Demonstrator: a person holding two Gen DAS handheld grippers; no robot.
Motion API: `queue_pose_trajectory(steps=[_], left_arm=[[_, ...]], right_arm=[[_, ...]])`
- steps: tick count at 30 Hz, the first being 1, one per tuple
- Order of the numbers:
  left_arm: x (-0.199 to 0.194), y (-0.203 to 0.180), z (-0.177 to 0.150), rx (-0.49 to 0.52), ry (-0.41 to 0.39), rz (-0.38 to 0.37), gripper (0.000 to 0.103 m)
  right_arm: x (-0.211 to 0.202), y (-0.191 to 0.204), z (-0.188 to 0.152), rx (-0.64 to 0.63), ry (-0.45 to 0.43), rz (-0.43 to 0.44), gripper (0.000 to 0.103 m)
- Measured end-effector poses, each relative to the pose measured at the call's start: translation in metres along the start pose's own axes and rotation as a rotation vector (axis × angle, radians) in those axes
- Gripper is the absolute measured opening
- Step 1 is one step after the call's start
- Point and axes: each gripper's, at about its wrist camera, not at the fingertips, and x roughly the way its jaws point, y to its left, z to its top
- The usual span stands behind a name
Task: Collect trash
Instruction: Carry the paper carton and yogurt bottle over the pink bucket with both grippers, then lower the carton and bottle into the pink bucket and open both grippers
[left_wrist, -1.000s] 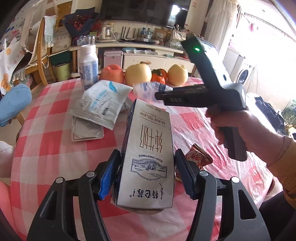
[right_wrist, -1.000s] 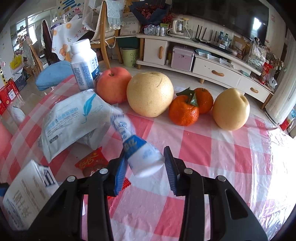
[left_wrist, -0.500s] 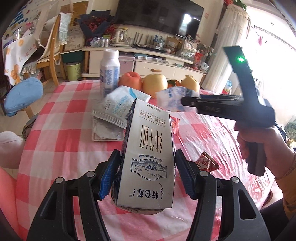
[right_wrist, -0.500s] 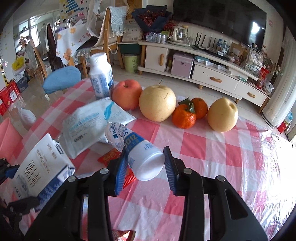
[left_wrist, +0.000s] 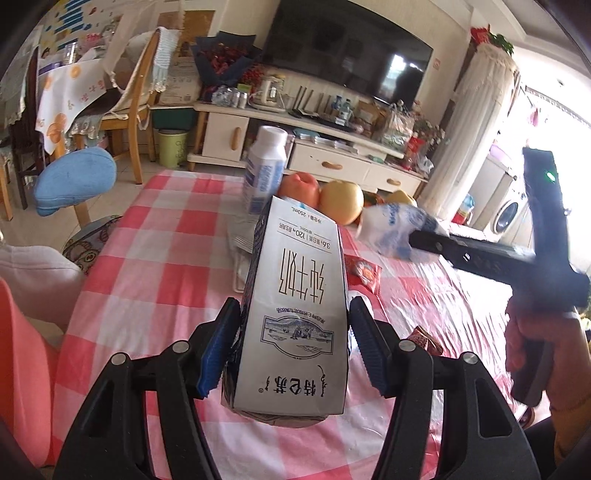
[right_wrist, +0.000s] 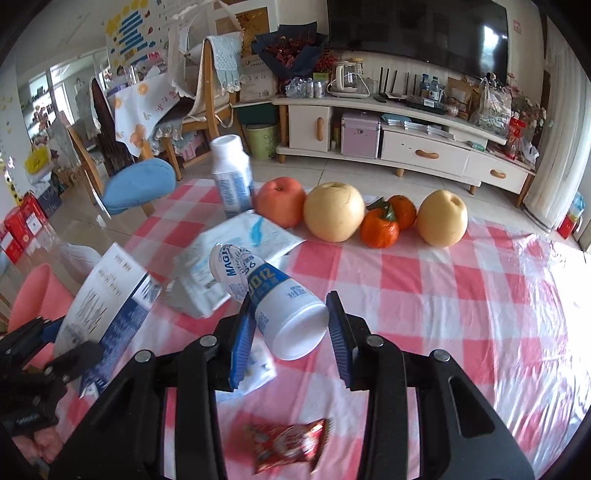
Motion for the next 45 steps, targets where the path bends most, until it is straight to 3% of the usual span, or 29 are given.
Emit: queue_pose_trajectory(steps=[7,18,30,42,45], left_arm=[[-0.016,0.020,0.003,-0.048,-0.038,0.031,0.062],[-0.065,0.083,0.009,-0.214,-0.157,0.139,0.062],[-0.127,0.195,-0.007,-0.509,-0.236,0.409,0.062],[-0.155,0.279,-0.036,-0.737,-0.244,0.537,0.062],[-0.152,0.288,-0.039,-0.774,-0.230,0.574,0.064]], right_arm=[[-0.027,0.037,-0.008,-0.027,-0.065,0.050,0.040],[-0.035,0.123,-0.027,-0.149,-0.053,0.164,0.040],[-0.033,0.250,-0.036,-0.329,-0.040,0.312,0.040],[0.014,0.366,-0.045,-0.494,0.060,0.414,0.040],[0.023,0.376,-0.054,-0.519,0.065,0.393,0.058]])
